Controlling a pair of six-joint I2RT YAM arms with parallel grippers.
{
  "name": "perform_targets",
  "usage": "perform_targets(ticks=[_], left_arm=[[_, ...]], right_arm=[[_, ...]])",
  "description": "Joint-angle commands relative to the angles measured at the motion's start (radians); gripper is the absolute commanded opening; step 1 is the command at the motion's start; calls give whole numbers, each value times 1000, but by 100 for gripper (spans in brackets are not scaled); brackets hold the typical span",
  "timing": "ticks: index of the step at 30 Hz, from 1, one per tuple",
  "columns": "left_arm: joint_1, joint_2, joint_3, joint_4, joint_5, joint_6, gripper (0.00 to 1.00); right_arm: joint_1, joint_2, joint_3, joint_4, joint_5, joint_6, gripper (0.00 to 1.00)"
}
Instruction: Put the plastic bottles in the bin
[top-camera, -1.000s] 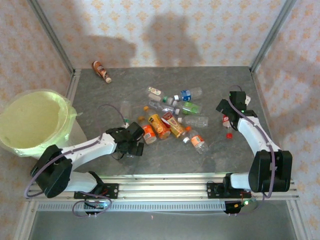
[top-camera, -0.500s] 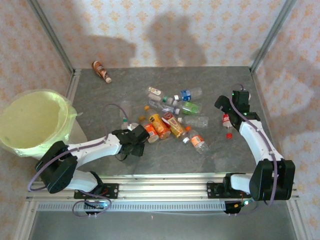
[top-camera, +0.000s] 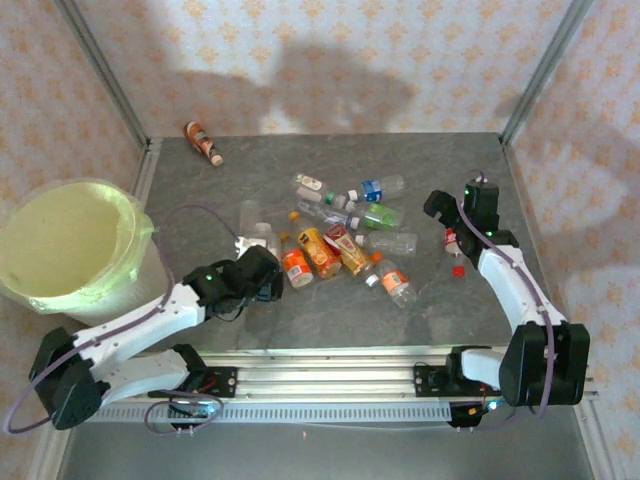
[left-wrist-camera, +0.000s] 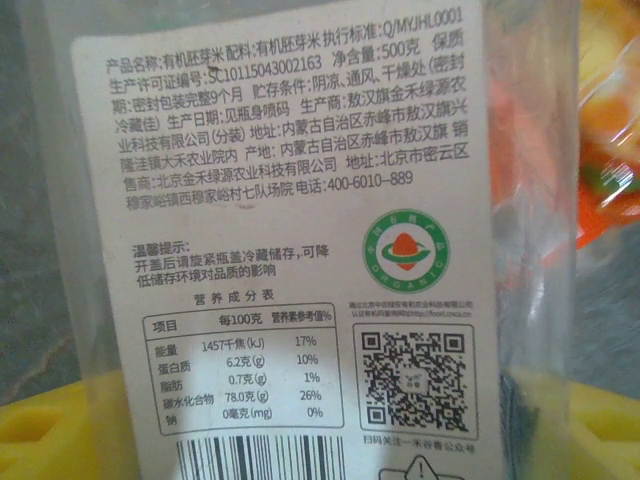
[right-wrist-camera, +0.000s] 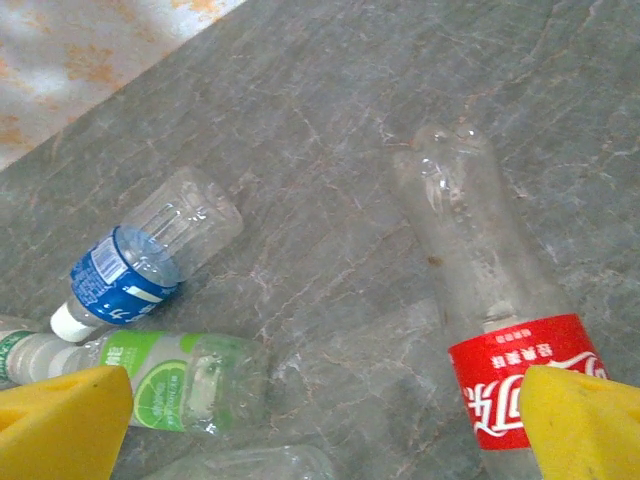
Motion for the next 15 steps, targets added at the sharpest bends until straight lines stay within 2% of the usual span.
perform_targets(ticks=[1, 6, 12, 15], left_arm=[[3, -47, 118, -59, -132, -8, 70], [33, 10, 364, -189, -292, -5, 67], [52, 162, 669, -227, -625, 70, 66], [67, 256, 802, -258, -767, 168, 66]], right_arm=[[-4, -55, -31, 107, -61, -1, 99], [-3, -76, -50, 208, -116, 37, 99], [4, -70, -49, 259, -129, 55, 99], [4, -71, -42, 250, -137, 52, 99]])
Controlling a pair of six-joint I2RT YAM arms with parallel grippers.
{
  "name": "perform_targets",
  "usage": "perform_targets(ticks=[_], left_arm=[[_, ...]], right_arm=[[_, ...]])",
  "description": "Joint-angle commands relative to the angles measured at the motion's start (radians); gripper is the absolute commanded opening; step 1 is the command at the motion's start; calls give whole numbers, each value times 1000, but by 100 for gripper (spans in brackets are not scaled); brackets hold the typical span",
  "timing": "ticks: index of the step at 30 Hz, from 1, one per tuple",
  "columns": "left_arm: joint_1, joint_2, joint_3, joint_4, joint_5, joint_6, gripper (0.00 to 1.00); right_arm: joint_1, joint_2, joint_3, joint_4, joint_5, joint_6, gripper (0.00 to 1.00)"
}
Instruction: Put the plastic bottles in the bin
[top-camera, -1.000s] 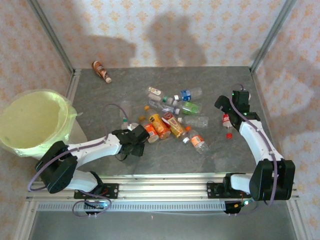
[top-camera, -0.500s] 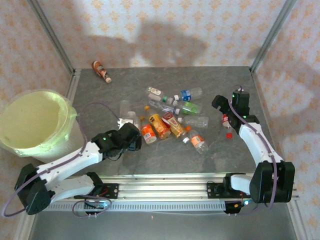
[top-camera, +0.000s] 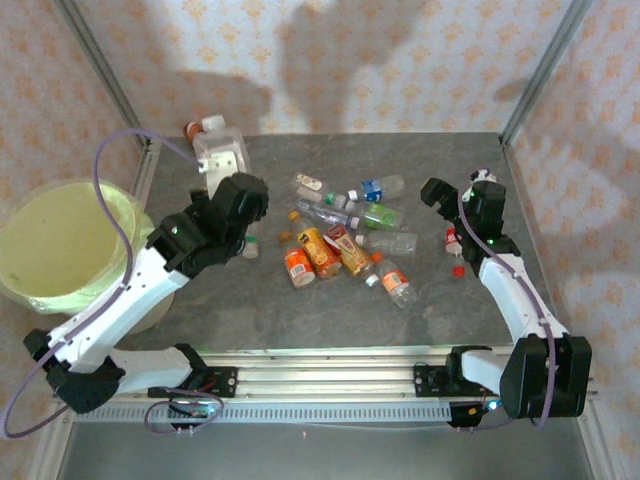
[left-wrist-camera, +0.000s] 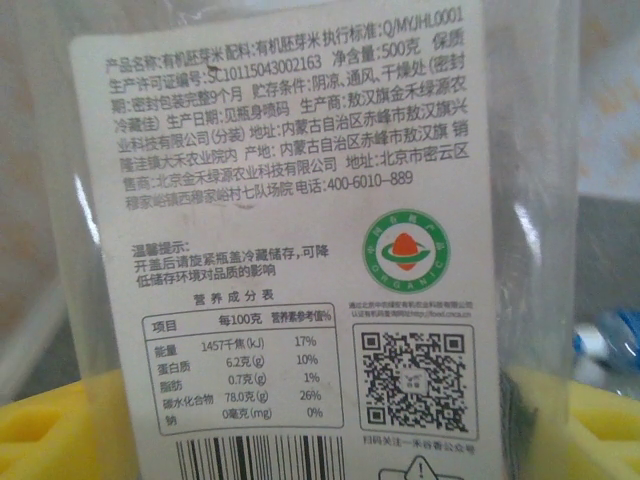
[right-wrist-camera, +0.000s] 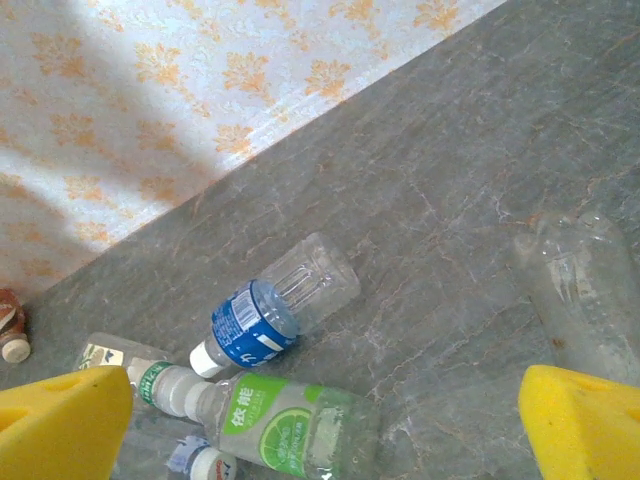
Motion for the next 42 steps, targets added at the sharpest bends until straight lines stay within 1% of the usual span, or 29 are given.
perform_targets(ticks=[1, 3, 5, 7, 9, 12, 14, 16, 20, 22, 25, 28, 30, 34, 37, 41, 42], left_arm=[[28, 85, 123, -108, -288, 124, 66], [63, 136, 205, -198, -364, 131, 66], [121, 161, 268, -314, -407, 86, 66], [181, 137, 270, -354, -390, 57, 65], [243, 66, 222, -329, -341, 57, 65], [370, -79, 109, -251, -221, 70, 65], [487, -179, 37, -201, -67, 96, 66], [614, -240, -13, -191, 66, 104, 66], [859, -265, -62, -237, 259, 127, 66], [1000, -253, -77, -239, 402, 168, 67], [1141, -222, -52, -273, 528, 201, 67], [1224, -223, -79, -263, 698, 199, 69], [1255, -222, -103, -265, 769, 193, 69], [1288, -209, -144, -264, 827, 195, 69], [1297, -201, -155, -239, 902, 192, 70], [1297, -177, -161, -216, 932, 174, 72], [1297, -171, -163, -211, 935, 167, 73]], right_arm=[[3, -14, 6, 29, -23, 0, 99], [4, -22, 13, -1, -19, -19, 99], [3, -34, 7, -15, -12, -31, 99], [4, -43, -3, -13, -6, -36, 99], [3, -45, -6, -13, -3, -38, 99], [3, -39, -5, -16, -5, -44, 99], [3, -28, 2, -19, -5, -48, 99], [4, -17, 7, -24, -11, -48, 99], [4, -1, 14, -36, -22, -52, 99], [3, 1, 14, -40, -22, -57, 99], [5, 1, 15, -54, -4, -76, 99], [5, 1, 7, -59, 6, -84, 99], [5, 3, -1, -55, 8, -81, 99], [6, 12, -8, -46, 6, -81, 99], [5, 28, 0, -58, -1, -95, 99], [6, 43, -7, -63, -1, -96, 99], [6, 51, -14, -58, -1, -94, 99]])
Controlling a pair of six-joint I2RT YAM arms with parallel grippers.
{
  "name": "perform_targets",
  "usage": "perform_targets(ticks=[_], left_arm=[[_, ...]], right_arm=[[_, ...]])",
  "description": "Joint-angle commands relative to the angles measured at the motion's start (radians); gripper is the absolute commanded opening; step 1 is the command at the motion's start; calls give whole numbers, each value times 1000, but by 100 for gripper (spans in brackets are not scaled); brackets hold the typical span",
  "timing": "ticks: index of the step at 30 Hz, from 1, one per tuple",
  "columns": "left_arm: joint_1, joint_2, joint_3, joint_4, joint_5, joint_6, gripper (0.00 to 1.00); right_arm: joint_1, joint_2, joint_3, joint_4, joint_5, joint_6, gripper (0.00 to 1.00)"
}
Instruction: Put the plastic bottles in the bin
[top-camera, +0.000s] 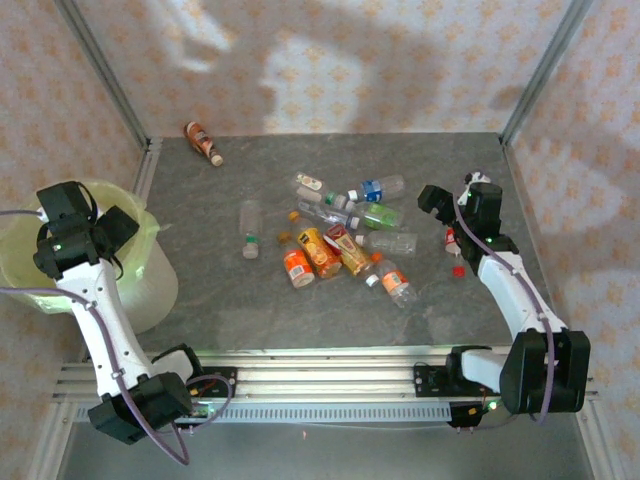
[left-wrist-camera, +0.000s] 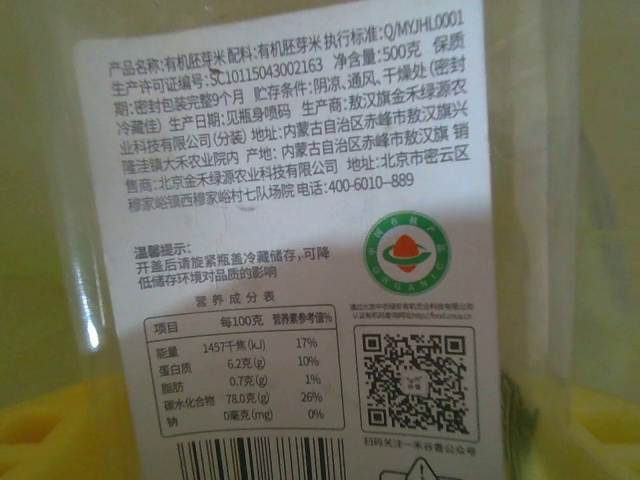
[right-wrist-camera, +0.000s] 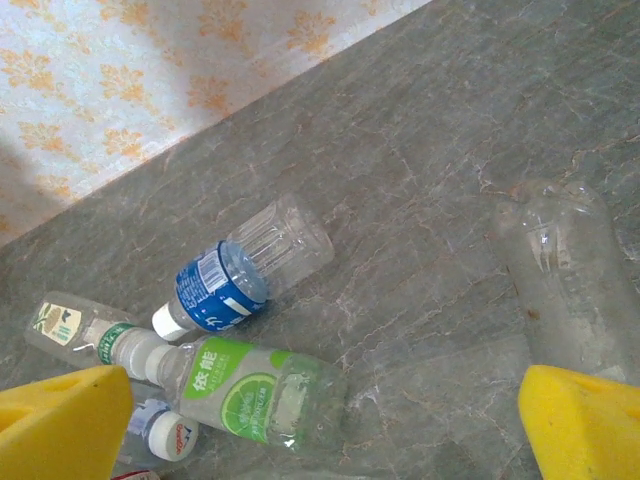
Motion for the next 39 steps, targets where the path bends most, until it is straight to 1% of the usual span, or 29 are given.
perform_targets(ticks=[1, 5, 11, 21, 24, 27, 29, 31, 35, 39], left_arm=[[6, 17, -14, 38, 72, -9, 76], [6, 8, -49, 75, 103, -42, 81], [6, -5, -110, 100, 121, -72, 83], [6, -24, -160, 87, 95, -63, 90], [6, -16, -151, 69, 79, -53, 92], [6, -17, -130, 53, 104, -47, 92], [6, -20, -107, 39, 95, -41, 92], [6, -25, -81, 24, 75, -36, 95], [6, -34, -68, 11, 73, -33, 100], [6, -49, -67, 5, 72, -36, 100]], right_arm=[[7, 23, -19, 3, 4, -11, 99], [8, 29, -26, 6, -1, -7, 99], [11, 36, -16, 6, 8, -12, 99], [16, 68, -9, 25, -11, 0, 99], [22, 80, -9, 44, -17, 14, 99], [30, 86, -16, 69, -10, 27, 99], [36, 88, -29, 92, -11, 37, 99], [45, 92, -37, 105, -19, 43, 99], [59, 104, -34, 110, -25, 40, 99], [71, 119, -24, 122, -26, 45, 99]])
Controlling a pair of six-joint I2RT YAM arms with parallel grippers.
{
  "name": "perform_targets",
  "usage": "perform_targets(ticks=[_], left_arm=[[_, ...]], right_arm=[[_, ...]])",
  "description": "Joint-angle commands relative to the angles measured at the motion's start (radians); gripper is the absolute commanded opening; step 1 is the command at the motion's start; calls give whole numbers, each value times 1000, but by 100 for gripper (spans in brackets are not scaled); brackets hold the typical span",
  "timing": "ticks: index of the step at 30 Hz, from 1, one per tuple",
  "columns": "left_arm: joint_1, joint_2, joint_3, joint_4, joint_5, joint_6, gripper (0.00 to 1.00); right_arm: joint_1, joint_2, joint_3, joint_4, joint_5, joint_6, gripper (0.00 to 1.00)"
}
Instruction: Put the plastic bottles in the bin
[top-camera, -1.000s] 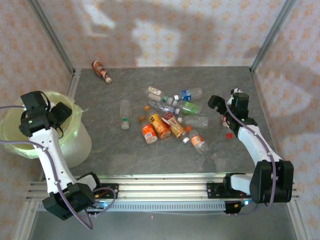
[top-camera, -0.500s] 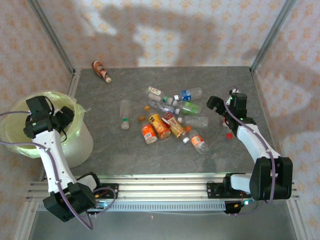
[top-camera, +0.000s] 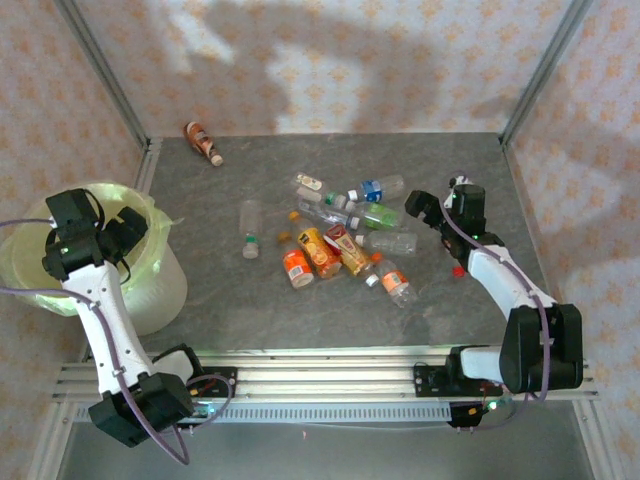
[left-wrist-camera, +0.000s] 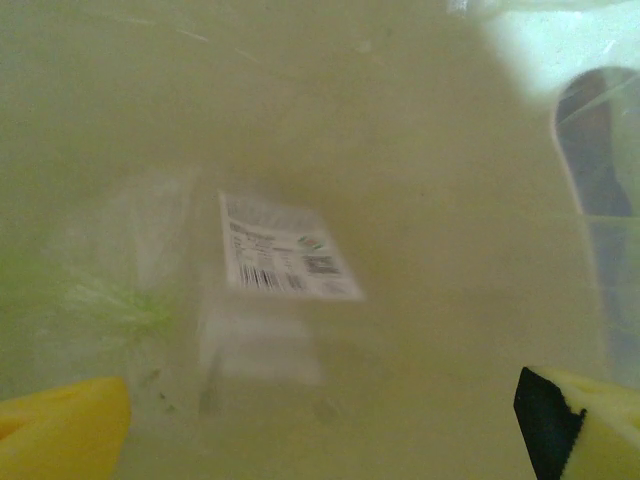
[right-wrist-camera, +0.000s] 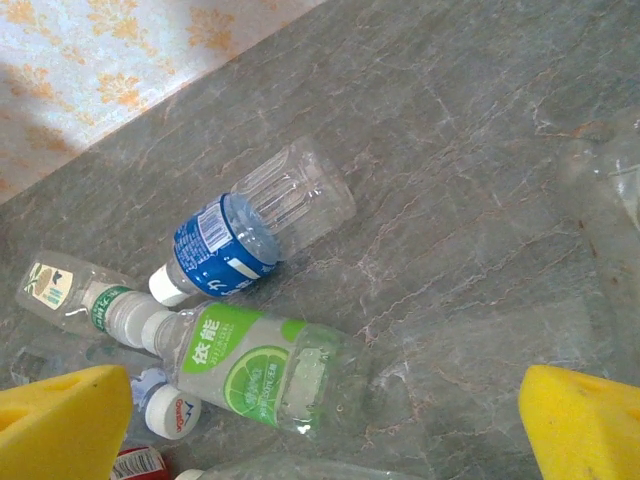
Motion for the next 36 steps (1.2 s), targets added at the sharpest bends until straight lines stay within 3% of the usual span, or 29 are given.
perform_targets(ticks=[1, 8, 16, 22, 27, 32, 36], left_arm=[[6, -25, 36, -44, -4, 17, 100], [6, -59, 110, -95, -47, 46, 100], [6, -156, 193, -91, -18, 50, 100], [6, -228, 211, -17, 232, -9, 100], [-6, -247, 142, 155, 498, -177, 100], [-117, -283, 152, 183, 422, -261, 100], [-141, -313, 146, 222, 427, -319, 100]], right_arm=[[12, 14, 6, 38, -6, 16, 99], [40, 12, 3, 39, -5, -27, 99], [75, -41, -37, 14, -52, -40, 100], [124, -98, -66, -122, -83, 35, 99], [209, -205, -138, -243, -50, 101, 99], [294, -274, -209, -352, 16, 127, 97], [331, -287, -245, -384, 109, 120, 97]])
